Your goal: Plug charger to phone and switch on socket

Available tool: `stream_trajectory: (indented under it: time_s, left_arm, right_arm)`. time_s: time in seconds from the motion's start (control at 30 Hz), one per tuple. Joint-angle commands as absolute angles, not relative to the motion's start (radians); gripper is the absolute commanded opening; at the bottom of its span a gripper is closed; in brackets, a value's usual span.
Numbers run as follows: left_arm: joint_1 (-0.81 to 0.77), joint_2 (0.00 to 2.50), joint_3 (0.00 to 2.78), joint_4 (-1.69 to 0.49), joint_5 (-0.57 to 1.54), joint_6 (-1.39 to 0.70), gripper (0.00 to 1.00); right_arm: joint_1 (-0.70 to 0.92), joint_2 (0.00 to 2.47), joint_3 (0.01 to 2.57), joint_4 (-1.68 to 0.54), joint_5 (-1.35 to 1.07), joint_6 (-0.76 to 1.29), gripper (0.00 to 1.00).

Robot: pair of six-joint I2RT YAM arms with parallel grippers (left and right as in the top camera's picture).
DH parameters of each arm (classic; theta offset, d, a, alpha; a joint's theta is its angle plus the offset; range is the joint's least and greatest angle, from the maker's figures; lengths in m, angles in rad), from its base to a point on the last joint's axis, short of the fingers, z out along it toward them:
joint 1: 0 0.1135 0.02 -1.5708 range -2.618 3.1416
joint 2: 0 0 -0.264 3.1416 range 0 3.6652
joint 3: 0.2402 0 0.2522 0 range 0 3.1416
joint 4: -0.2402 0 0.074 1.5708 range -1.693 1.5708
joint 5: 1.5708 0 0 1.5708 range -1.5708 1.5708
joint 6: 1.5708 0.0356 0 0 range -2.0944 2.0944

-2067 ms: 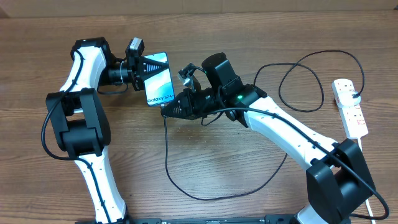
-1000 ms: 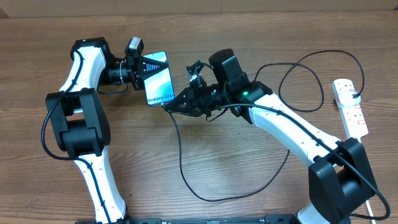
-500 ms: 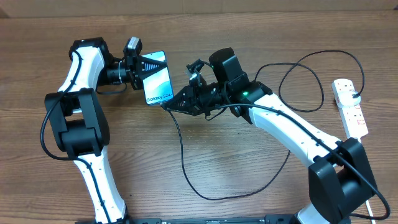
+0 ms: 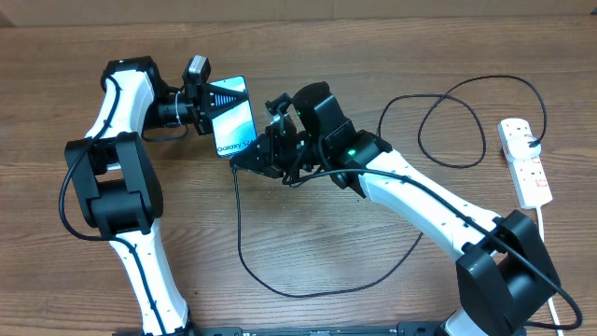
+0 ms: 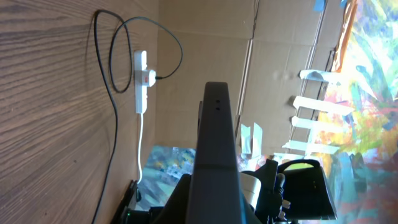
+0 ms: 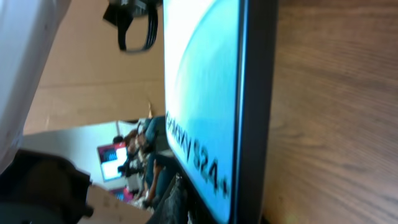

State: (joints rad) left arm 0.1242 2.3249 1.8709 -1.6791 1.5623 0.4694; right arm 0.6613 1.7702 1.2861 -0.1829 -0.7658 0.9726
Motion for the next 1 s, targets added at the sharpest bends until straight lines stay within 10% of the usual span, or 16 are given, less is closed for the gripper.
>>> stream_trajectory:
  time_s: [0.0,0.4,0.97]
  left_arm:
    - [0.105,2.307,1.887,-1.691,1.581,0.456,0.04]
    - [0.157,2.308,1.887,-1.571,1.551,0.456,0.04]
    - [0.189,2.308,1.887,-1.500,1.352,0.395,0.04]
  right_arm:
    - [0.645,1.775,1.284,-0.162,-0.610,0.987,0.04]
    - [0.644,1.775,1.284,-0.462,-0.561,0.701,0.04]
    - [0.731,1.831,1.270,-0.630,0.015,0.790,0.04]
